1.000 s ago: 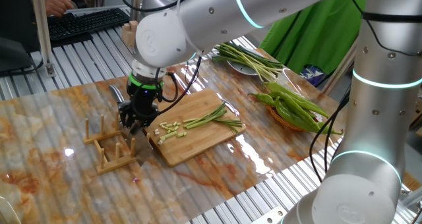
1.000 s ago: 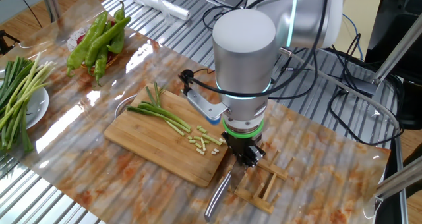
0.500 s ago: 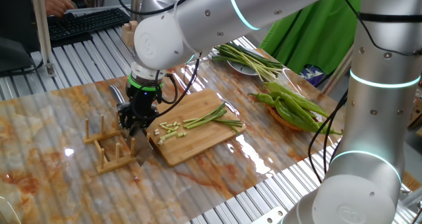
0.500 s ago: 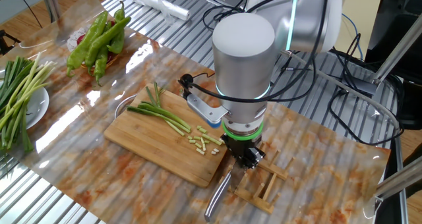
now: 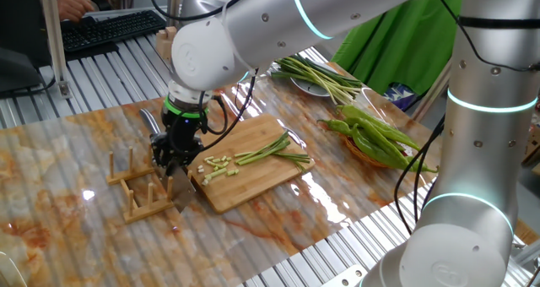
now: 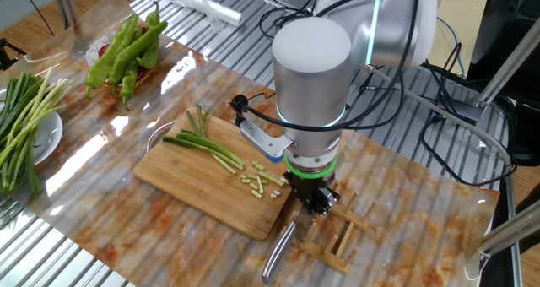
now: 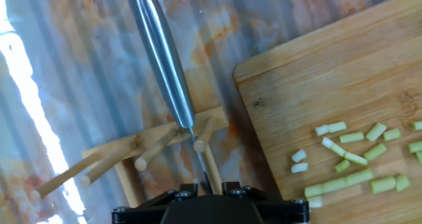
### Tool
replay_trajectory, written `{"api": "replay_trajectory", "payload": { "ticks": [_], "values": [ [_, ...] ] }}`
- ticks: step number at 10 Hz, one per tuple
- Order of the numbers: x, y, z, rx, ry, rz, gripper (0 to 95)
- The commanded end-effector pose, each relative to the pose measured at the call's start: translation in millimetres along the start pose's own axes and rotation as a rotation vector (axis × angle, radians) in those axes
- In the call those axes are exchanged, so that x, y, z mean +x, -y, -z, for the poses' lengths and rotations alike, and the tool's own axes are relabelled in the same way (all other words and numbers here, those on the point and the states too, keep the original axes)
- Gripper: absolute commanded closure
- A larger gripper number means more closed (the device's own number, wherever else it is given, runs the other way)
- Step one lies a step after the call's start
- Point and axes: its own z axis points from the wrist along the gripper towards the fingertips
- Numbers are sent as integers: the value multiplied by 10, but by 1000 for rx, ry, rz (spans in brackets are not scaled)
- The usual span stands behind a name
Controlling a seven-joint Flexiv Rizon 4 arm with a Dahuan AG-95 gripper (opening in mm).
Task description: Chop the green garlic
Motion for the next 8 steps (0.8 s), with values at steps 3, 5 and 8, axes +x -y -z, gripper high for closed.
{"api": "replay_trajectory", "payload": {
  "ticks": [3,5,8],
  "values": [
    [61,-32,-30,-2,1,-9,760],
    [75,-29,-57,-3,1,-11,760],
    [79,-18,-102,-5,2,-11,760]
  ]
}}
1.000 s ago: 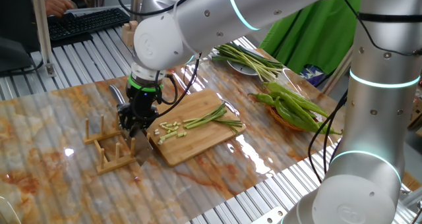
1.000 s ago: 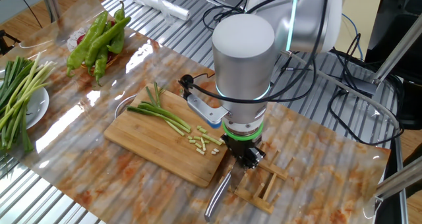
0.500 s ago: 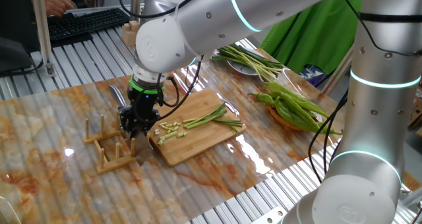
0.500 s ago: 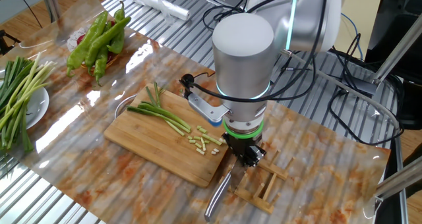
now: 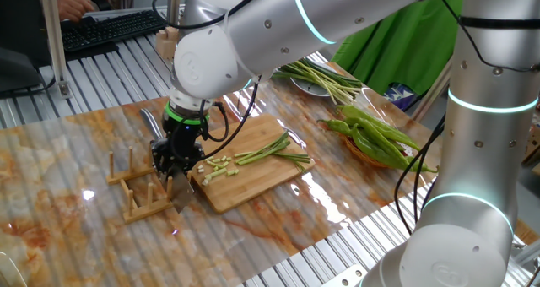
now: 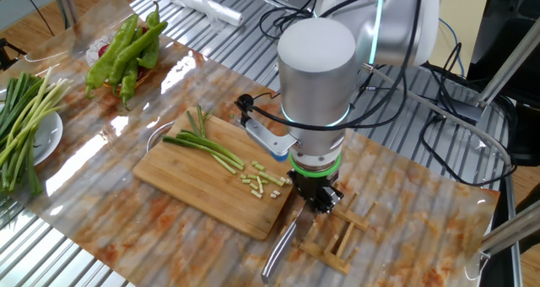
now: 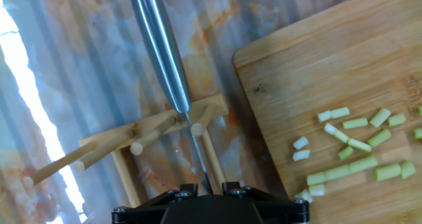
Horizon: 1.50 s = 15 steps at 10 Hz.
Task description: Chop the green garlic
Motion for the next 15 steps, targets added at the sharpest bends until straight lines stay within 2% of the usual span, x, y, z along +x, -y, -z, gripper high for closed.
{"api": "replay_trajectory", "payload": {
  "ticks": [1,2,3,5,6,8,9,15],
  "values": [
    [11,6,1,2,-2,0,760],
    [12,5,3,-2,-3,5,760],
    [10,5,-8,-2,-3,17,950],
    [17,-2,-4,-7,-4,24,950],
    [38,-33,18,-10,-5,-3,950],
    [53,-50,26,2,-5,-17,950],
    [60,-59,43,-3,-5,-29,950],
    [87,-202,232,20,8,-49,950]
  ]
}}
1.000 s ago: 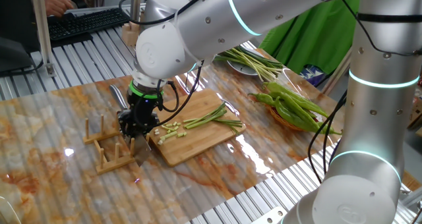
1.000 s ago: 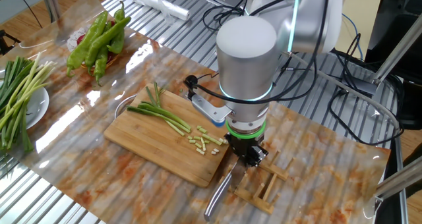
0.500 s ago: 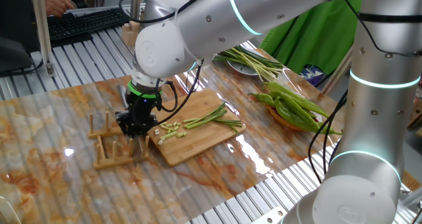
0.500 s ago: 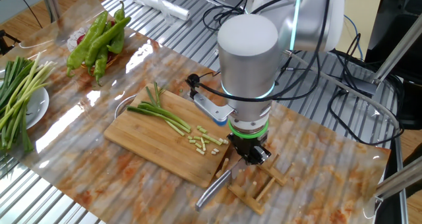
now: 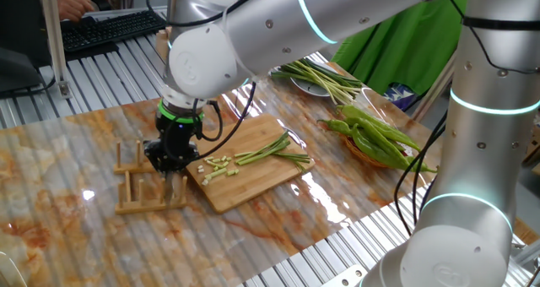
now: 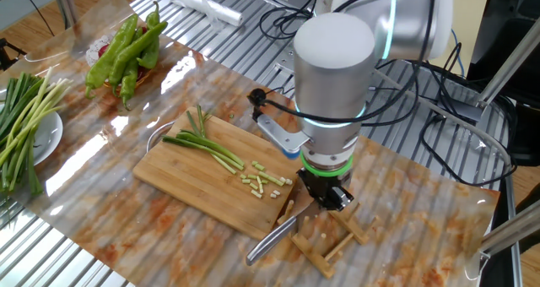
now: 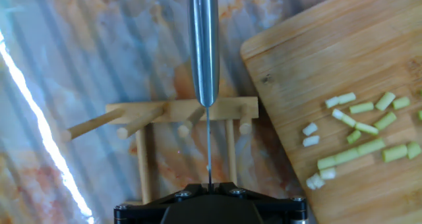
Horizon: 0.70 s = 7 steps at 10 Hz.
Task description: Chop the green garlic
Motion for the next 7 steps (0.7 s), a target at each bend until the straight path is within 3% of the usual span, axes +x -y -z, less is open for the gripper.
{"api": "replay_trajectory", "payload": {
  "ticks": [1,4,7],
  "values": [
    [-3,-48,61,-9,9,3,950],
    [-48,-116,115,-43,24,33,950],
    [-72,-139,181,-36,25,36,950]
  ]
}}
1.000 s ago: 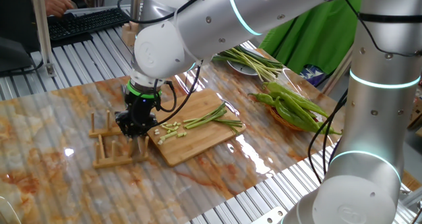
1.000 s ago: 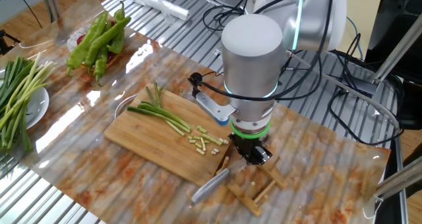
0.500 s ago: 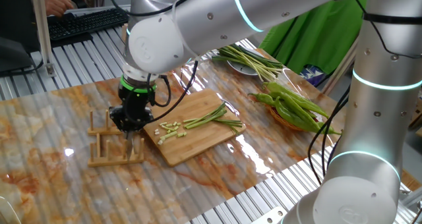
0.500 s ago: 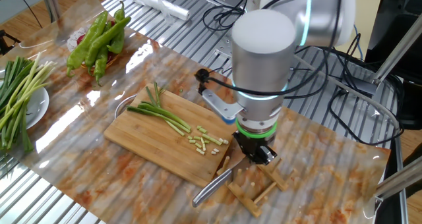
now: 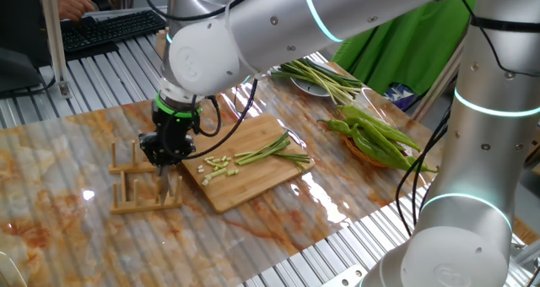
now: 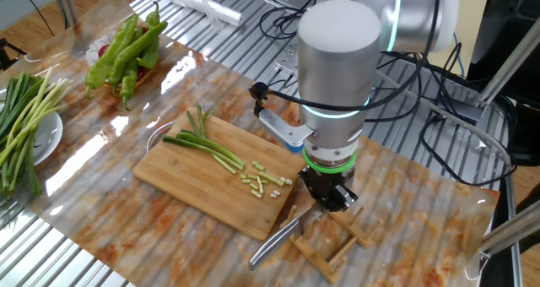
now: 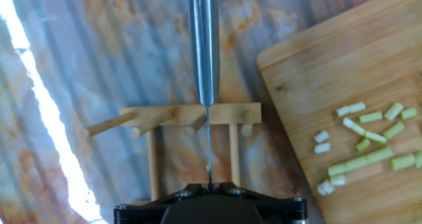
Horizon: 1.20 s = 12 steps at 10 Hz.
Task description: Chop the green garlic
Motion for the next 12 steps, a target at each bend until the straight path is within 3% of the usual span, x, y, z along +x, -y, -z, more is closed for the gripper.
{"api": "replay_trajectory", "payload": {
  "ticks": [1,3,5,7,12],
  "values": [
    [6,9,62,19,2,9,950],
    [-17,-6,167,30,4,11,950],
    [-33,-11,281,61,6,13,950],
    [-31,2,445,85,14,6,950],
    [-114,93,888,135,-1,29,950]
  ]
}}
